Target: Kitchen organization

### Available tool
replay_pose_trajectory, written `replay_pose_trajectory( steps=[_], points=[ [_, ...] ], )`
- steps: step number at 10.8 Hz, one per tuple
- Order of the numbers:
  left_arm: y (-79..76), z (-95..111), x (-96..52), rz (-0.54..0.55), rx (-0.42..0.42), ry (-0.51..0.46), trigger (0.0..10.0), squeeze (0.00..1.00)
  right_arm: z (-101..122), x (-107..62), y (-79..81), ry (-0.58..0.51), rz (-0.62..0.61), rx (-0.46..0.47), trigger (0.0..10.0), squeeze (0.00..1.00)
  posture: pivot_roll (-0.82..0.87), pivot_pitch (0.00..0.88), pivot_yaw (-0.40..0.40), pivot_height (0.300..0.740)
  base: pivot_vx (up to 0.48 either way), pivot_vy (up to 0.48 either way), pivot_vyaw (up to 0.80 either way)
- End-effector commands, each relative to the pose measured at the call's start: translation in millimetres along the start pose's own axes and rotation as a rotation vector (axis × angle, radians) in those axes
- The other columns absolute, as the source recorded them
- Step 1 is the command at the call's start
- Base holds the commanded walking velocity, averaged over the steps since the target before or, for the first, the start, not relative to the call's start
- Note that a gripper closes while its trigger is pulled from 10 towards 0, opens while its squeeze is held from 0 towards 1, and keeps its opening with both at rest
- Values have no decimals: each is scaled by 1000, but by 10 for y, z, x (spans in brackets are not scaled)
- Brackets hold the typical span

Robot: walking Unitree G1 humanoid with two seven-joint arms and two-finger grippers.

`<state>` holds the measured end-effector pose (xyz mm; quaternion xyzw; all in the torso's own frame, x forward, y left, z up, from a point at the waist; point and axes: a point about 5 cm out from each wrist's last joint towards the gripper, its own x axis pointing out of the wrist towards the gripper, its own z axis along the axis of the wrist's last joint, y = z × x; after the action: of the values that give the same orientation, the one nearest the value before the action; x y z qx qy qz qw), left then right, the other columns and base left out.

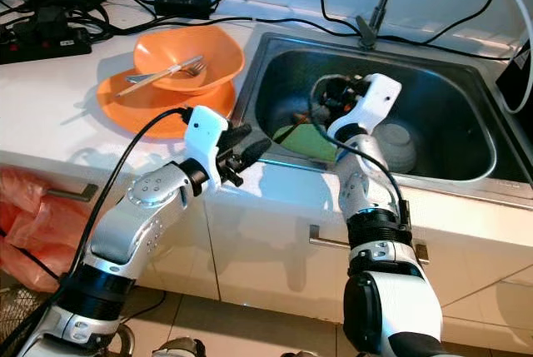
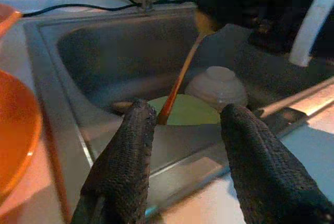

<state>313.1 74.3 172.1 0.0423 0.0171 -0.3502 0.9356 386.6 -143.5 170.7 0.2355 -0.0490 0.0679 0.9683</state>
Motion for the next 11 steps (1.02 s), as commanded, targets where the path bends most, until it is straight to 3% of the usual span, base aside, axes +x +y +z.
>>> replay_pose_trajectory(
  steps=[1,2,6,7,8,10,11],
  points=[
    [-50,8,1,-25,12,9,10000,0,-29,-14,-6,9,6,-21,10000,0,146,46,-82,740,0,0,0],
    [-59,15,1,-28,9,8,10000,0,-48,-18,-5,17,6,-32,10000,1000,148,55,-84,740,0,0,0],
    [-64,18,-9,-19,-2,10,10000,0,-68,-39,-47,22,-12,-35,10000,1000,145,79,-84,740,0,0,0],
    [-60,20,-8,-16,-4,9,10000,0,-66,-39,-47,23,-12,-39,10000,953,143,82,-84,740,0,0,0],
    [-48,32,0,3,-8,-3,10000,0,-61,-37,-48,21,-14,-42,10000,0,143,84,-85,740,0,0,0],
    [19,134,26,92,13,-81,10000,0,-33,-26,-34,7,-13,-17,10000,0,141,86,-86,740,0,0,0],
    [108,274,27,190,50,-168,10000,0,-6,-15,-17,-3,-6,19,10000,0,139,86,-87,740,0,0,0]
  ],
)
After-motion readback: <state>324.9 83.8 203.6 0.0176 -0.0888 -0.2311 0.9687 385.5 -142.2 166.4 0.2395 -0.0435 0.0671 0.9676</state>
